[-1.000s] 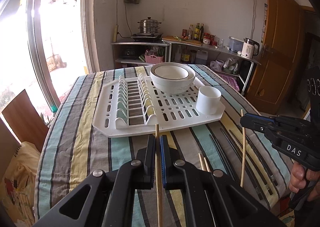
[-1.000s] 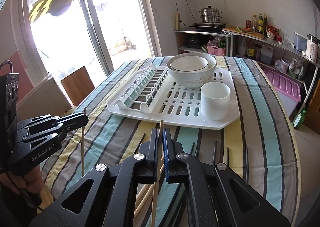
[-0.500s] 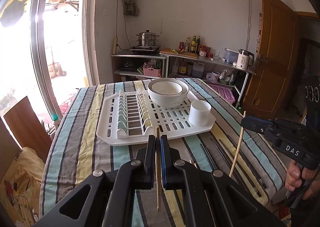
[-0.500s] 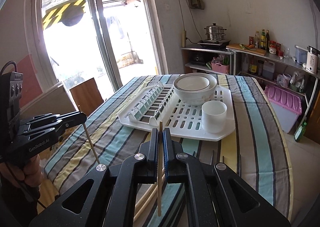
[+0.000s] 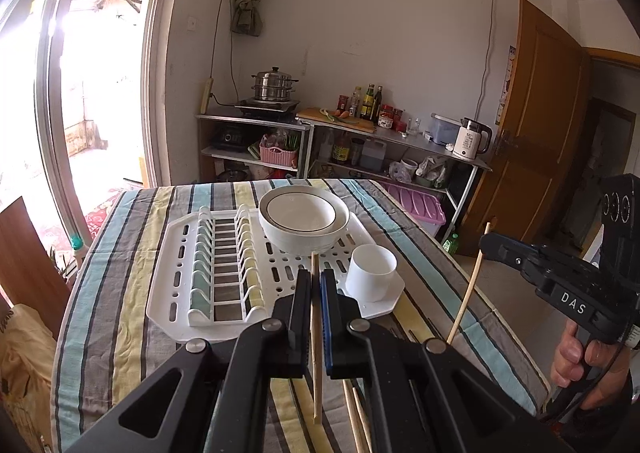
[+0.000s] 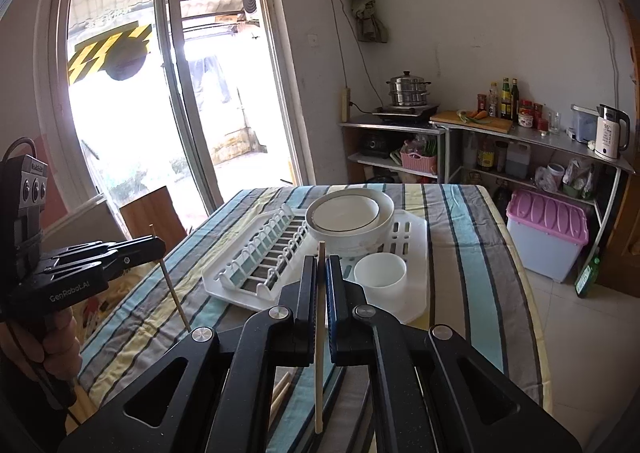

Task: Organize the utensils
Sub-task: 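Lift the left tool's chopstick toward the white cup while the right tool carries its chopstick alongside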

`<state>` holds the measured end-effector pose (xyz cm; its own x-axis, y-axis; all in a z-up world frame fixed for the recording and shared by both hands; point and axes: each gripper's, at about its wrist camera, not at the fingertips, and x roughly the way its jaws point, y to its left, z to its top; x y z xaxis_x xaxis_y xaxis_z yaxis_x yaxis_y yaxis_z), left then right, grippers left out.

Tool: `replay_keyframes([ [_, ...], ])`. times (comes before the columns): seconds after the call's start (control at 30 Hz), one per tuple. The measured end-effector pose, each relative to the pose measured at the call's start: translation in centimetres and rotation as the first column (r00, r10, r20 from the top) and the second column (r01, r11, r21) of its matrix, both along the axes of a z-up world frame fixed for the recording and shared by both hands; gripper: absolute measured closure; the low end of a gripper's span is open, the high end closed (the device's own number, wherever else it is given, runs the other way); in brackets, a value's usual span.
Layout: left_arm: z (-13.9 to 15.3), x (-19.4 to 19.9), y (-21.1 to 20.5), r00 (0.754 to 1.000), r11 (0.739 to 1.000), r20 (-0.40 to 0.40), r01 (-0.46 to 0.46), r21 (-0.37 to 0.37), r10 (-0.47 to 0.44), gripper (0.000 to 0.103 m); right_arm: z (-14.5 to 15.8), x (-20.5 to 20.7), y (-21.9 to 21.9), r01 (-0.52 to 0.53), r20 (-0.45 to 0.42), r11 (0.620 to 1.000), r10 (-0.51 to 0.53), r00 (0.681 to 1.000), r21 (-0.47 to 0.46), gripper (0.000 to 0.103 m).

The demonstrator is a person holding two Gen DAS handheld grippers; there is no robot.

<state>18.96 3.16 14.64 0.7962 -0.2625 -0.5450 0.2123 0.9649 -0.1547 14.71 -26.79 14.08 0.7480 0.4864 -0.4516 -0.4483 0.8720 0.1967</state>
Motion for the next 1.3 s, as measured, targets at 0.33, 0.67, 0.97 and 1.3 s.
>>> replay_keyframes([
  [0.33,2.6,8.4,-3.7,0.999,0.997,0.02,0.047,-0.059,-0.045,0.099,2.0,6.5,-2.2,0.076,0.017,0.995,-0.077,0.997,0.065,0.099],
  [0.67,4.5,15.0,-6.0,0.997,0.991,0.064,0.052,-0.127,-0.044,0.099,3.7,11.0,-2.5,0.095,0.051,0.989,-0.101,0.994,0.114,0.099],
  [0.97,0.9,19.7,-7.3,0.999,0.985,0.013,0.048,-0.169,-0.046,0.099,1.6,14.1,-2.2,0.104,0.03,0.985,-0.109,0.994,0.136,0.099],
  [1.3,-4.3,21.2,-7.3,0.996,0.983,-0.079,0.034,-0.181,-0.049,0.099,-2.7,15.7,-1.6,0.099,-0.075,0.987,-0.09,0.993,0.127,0.099],
])
